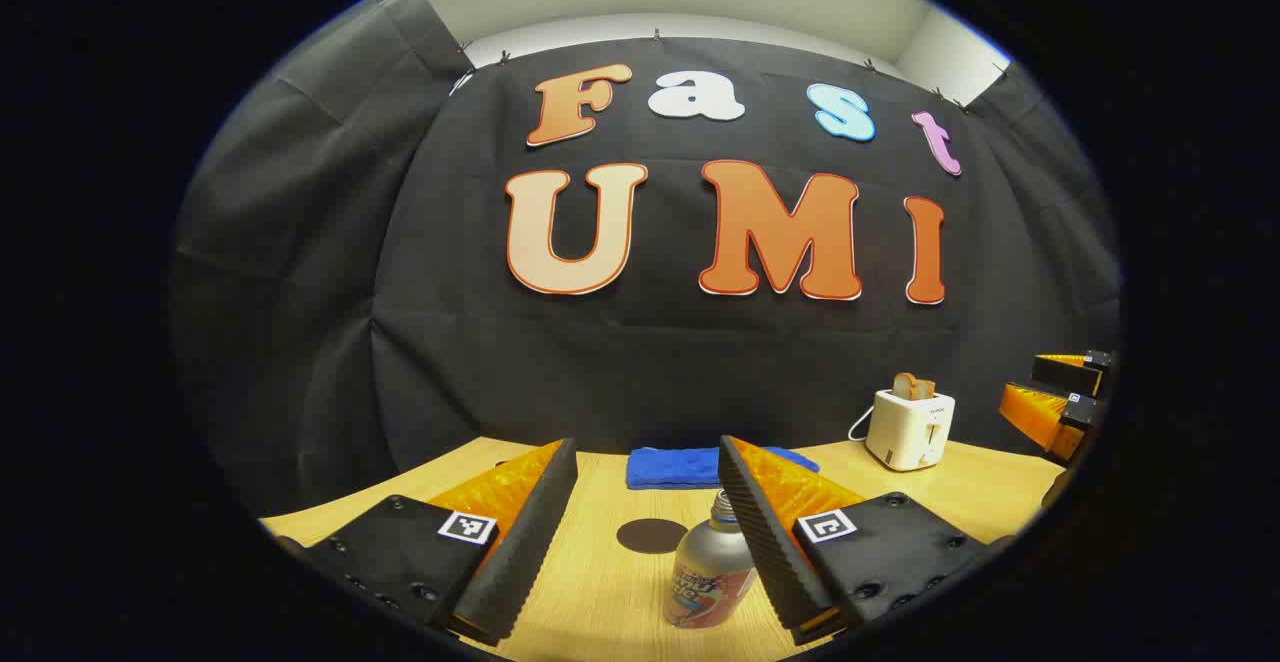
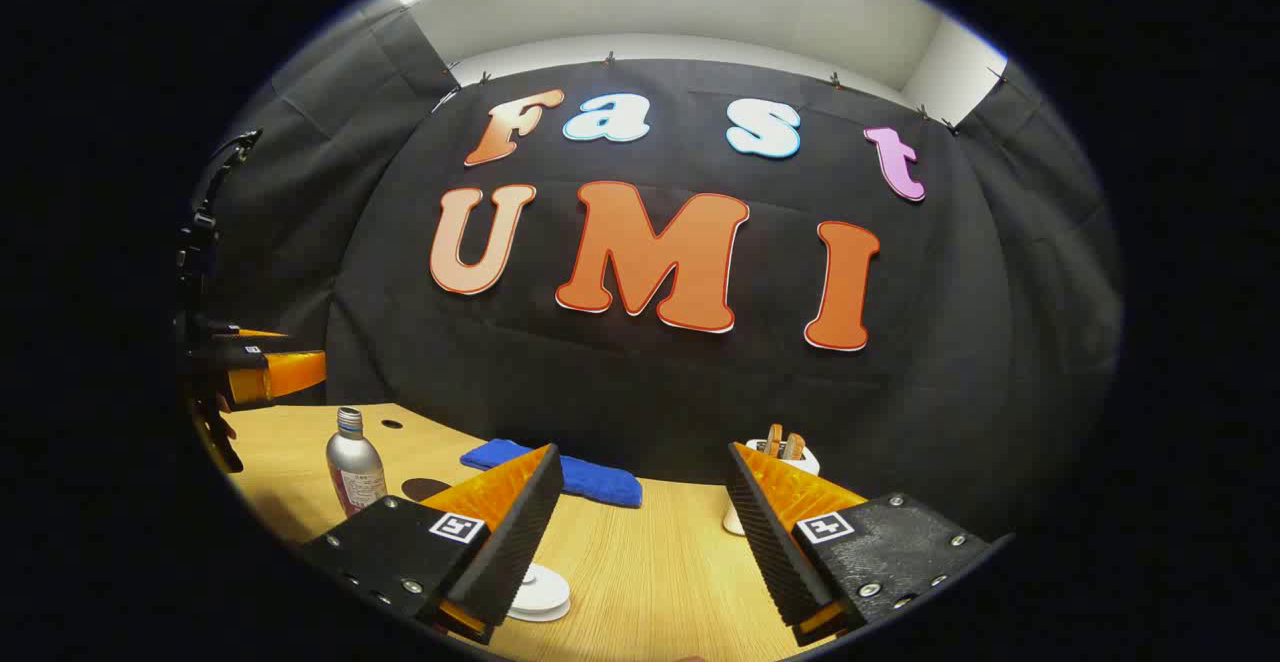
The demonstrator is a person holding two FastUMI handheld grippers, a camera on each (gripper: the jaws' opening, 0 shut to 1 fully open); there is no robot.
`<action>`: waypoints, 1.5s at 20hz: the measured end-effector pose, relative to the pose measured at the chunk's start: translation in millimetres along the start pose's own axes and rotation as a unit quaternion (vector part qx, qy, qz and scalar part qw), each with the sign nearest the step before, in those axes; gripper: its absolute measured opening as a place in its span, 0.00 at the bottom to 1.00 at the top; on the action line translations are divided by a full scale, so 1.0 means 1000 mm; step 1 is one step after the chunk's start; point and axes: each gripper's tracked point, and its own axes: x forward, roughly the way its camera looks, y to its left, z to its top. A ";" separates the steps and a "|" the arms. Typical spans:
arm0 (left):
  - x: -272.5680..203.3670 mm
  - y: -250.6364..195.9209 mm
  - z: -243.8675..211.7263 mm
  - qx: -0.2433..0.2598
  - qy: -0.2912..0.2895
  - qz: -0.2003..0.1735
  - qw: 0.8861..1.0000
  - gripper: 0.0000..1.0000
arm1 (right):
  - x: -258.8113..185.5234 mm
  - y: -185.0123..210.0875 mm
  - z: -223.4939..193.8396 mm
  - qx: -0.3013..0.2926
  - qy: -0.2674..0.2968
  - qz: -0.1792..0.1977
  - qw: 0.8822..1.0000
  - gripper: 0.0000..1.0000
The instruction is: Open the teacup lid with one hand, grasp the water bottle and pour water into the teacup with the other hand; after pouring, place the water bottle on the coaster and then close the teacup lid.
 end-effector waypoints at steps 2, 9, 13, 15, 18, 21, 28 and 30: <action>0.000 -0.002 -0.001 0.003 0.002 -0.004 1.000 0.98 | 0.001 0.001 -0.001 0.000 0.000 0.002 1.000 0.98; -0.001 -0.008 -0.004 0.004 0.005 -0.010 1.000 0.98 | 0.003 -0.001 -0.001 0.005 0.001 -0.003 1.000 0.98; -0.003 -0.015 -0.005 0.011 0.004 -0.018 1.000 0.89 | 0.004 -0.001 -0.004 0.007 0.006 -0.003 1.000 0.98; -0.004 -0.018 -0.004 0.013 0.001 -0.020 1.000 0.89 | 0.005 -0.001 -0.004 0.008 0.006 -0.002 1.000 0.98; -0.004 -0.021 -0.006 0.012 0.005 -0.023 1.000 0.98 | 0.005 0.001 -0.007 0.009 0.008 0.002 1.000 0.98; -0.004 -0.024 -0.017 0.028 0.018 -0.024 0.999 0.98 | 0.007 0.006 -0.017 0.012 0.018 0.006 1.000 0.98; -0.005 -0.039 -0.050 0.036 0.054 -0.037 0.997 0.89 | 0.011 0.023 -0.044 0.016 0.050 0.028 0.998 0.98; -0.004 -0.042 -0.061 0.031 0.068 -0.041 0.996 0.94 | 0.011 0.032 -0.055 0.019 0.066 0.040 0.997 0.98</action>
